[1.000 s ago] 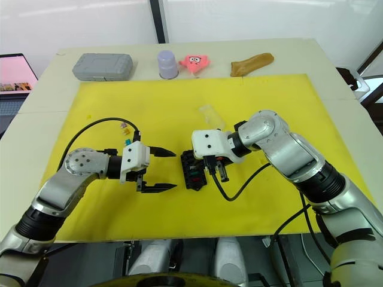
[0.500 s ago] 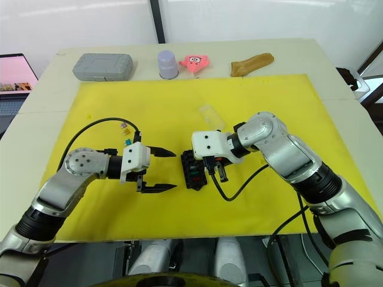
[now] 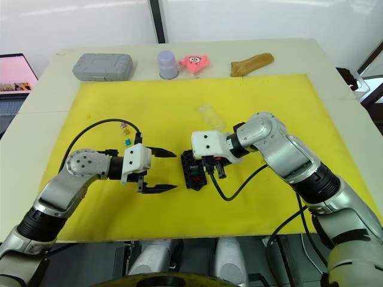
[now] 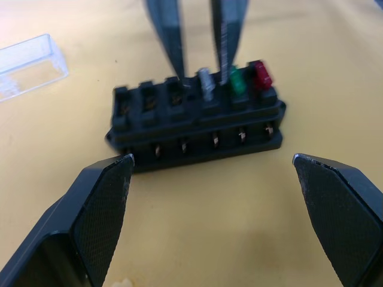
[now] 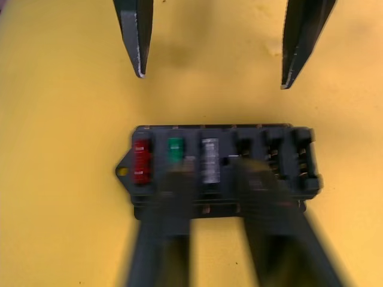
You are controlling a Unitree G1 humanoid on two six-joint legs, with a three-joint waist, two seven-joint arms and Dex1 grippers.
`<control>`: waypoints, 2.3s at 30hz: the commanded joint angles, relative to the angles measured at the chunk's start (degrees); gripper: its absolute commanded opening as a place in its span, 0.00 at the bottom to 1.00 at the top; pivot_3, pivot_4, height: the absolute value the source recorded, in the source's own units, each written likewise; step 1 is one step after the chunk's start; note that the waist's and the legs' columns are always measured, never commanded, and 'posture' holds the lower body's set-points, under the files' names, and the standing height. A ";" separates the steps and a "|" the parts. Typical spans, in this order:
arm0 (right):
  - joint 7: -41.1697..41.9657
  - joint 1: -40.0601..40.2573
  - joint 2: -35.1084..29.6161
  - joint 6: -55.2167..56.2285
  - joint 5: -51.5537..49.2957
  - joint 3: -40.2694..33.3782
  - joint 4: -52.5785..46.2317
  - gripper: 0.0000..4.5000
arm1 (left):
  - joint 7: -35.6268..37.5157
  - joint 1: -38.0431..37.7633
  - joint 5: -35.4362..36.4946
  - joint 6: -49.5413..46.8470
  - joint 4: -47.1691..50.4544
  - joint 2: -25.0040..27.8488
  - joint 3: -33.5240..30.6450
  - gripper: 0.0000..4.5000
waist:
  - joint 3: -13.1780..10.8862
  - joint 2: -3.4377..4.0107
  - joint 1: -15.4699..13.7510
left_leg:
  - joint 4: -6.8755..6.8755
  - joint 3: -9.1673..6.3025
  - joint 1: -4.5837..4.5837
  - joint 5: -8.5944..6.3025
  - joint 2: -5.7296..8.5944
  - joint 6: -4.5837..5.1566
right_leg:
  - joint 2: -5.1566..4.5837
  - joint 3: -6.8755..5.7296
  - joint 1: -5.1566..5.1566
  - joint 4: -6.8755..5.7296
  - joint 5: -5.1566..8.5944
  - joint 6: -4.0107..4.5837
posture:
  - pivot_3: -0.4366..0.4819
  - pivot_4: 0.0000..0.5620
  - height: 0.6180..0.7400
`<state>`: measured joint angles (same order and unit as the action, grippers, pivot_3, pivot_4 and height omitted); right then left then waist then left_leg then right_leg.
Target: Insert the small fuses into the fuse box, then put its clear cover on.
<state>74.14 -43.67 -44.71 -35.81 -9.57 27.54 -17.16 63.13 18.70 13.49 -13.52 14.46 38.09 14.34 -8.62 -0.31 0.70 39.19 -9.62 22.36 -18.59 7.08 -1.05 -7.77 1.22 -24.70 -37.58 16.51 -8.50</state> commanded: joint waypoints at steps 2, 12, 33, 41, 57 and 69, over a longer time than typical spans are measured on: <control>-0.80 -0.21 0.54 -3.41 -5.64 -7.19 -3.76 0.54 | 0.33 0.25 0.24 1.19 0.43 -0.02 -0.69 1.00 | 0.00 0.00 0.00 | 0.00 0.00 0.00 0.00 0.00 0.00 | 0.00 0.00 0.00 0.00 0.00 0.00 | 0.48 0.27 1.00; -7.90 11.64 8.33 2.41 -13.81 -18.06 -3.69 0.34 | 1.74 1.41 1.62 0.31 -0.35 -1.88 0.14 1.00 | 0.01 -0.01 -0.04 | 0.01 -0.03 -0.01 0.00 0.00 0.00 | -0.01 -0.02 0.02 -0.03 0.00 0.00 | 0.48 0.27 1.00; -9.51 20.63 6.21 8.20 -9.41 -14.86 -0.17 0.01 | 2.88 3.45 -0.20 1.14 -2.68 -2.99 0.94 1.00 | 0.01 -0.01 0.03 | 0.02 -0.03 -0.03 0.00 0.01 0.00 | 0.00 -0.03 0.04 -0.06 0.00 0.00 | 0.48 0.27 1.00; -9.10 21.68 3.85 8.21 -6.60 -11.19 -0.86 0.01 | 2.96 3.94 -0.49 1.18 -3.26 -2.86 0.86 1.00 | 0.03 -0.03 0.00 | 0.02 -0.03 -0.05 0.00 0.01 0.00 | 0.00 -0.03 0.07 -0.05 0.00 0.00 | 0.48 0.27 1.00; -10.72 20.94 3.56 9.49 -4.82 -11.04 -2.11 0.01 | 3.04 4.65 -0.57 2.45 -4.84 -3.34 1.08 1.00 | 0.07 -0.07 -0.03 | 0.02 -0.04 -0.09 0.00 0.01 0.00 | 0.00 -0.03 0.11 -0.05 0.00 0.00 | 0.48 0.27 1.00; -22.87 23.46 1.05 -8.03 -19.34 -37.23 -6.15 0.18 | -7.97 -6.32 17.80 -16.82 2.21 -2.27 -20.74 1.00 | 0.07 -0.06 -0.09 | 0.02 -0.07 -0.09 0.00 0.01 0.00 | 0.00 -0.02 0.11 -0.05 0.00 0.00 | 0.48 0.27 1.00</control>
<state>52.92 -20.10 -43.29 -42.47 -26.96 -5.91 -22.72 56.48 12.76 26.96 -27.19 14.16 35.42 -2.60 -8.55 -0.37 0.61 39.20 -9.69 22.27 -18.59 7.09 -1.05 -7.77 1.20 -24.60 -37.64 16.50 -8.50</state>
